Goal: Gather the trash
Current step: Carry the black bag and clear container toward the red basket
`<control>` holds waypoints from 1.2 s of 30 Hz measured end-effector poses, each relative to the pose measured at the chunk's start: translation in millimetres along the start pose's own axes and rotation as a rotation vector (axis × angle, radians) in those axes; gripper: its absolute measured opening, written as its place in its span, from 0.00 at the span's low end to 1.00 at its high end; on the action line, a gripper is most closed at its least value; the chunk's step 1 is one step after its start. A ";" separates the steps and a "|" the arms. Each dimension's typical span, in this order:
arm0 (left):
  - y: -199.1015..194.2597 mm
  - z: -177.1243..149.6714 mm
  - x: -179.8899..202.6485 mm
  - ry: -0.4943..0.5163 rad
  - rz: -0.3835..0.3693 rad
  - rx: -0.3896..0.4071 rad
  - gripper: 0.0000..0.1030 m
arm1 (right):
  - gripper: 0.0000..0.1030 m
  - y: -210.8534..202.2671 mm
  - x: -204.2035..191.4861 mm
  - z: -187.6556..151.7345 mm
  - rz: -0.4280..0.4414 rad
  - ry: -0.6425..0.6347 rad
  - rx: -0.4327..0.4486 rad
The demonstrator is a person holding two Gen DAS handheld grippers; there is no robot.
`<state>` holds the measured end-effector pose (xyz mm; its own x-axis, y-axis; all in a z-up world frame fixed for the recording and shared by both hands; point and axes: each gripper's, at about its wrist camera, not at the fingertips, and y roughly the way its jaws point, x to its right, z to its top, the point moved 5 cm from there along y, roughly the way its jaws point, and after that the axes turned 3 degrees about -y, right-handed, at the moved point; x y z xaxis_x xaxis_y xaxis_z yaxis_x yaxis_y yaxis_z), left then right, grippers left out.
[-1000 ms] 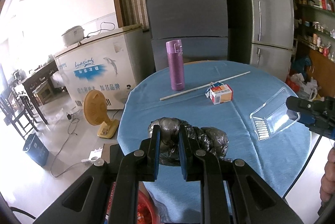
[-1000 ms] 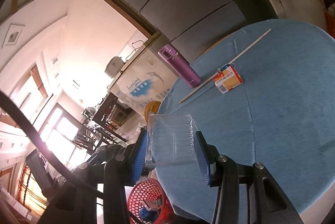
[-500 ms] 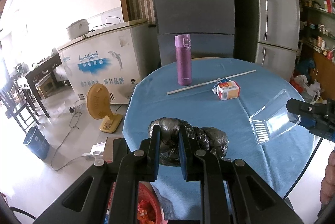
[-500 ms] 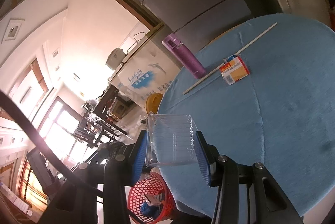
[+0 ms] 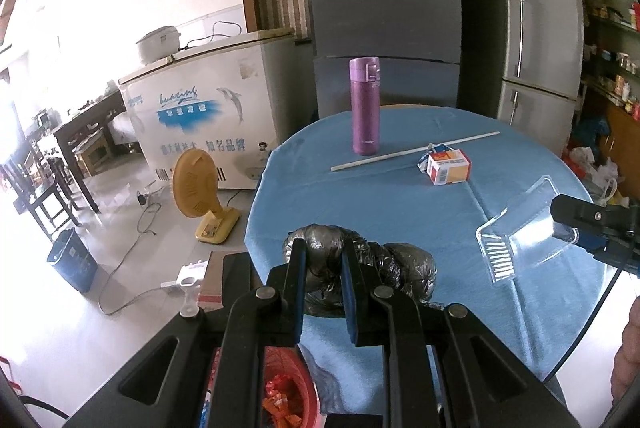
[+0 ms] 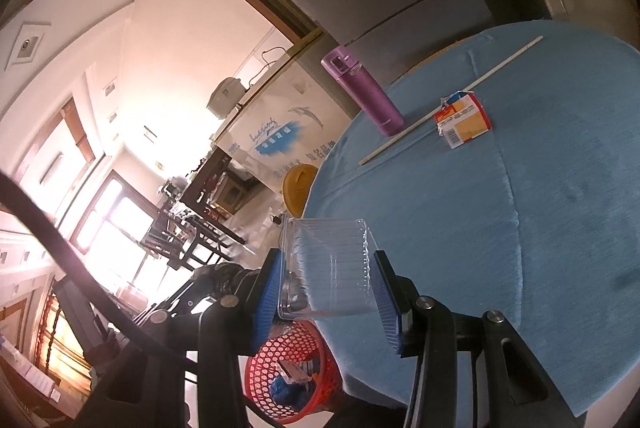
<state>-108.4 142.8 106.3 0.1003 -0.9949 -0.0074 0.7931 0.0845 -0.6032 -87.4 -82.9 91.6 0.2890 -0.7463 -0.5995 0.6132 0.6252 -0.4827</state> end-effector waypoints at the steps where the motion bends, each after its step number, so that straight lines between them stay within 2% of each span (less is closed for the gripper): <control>1: 0.6 -0.8 -1.1 -0.003 0.001 -0.002 0.17 | 0.46 0.9 -0.8 0.0 0.000 -0.001 -0.002; 36: 12.4 -27.6 -45.1 -0.072 0.058 -0.055 0.17 | 0.46 52.2 -41.8 -34.5 0.037 -0.075 -0.140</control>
<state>-119.7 187.2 77.1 0.1895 -0.9818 0.0126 0.7509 0.1366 -0.6462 -92.8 -11.3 69.4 0.3664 -0.7339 -0.5719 0.4940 0.6743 -0.5488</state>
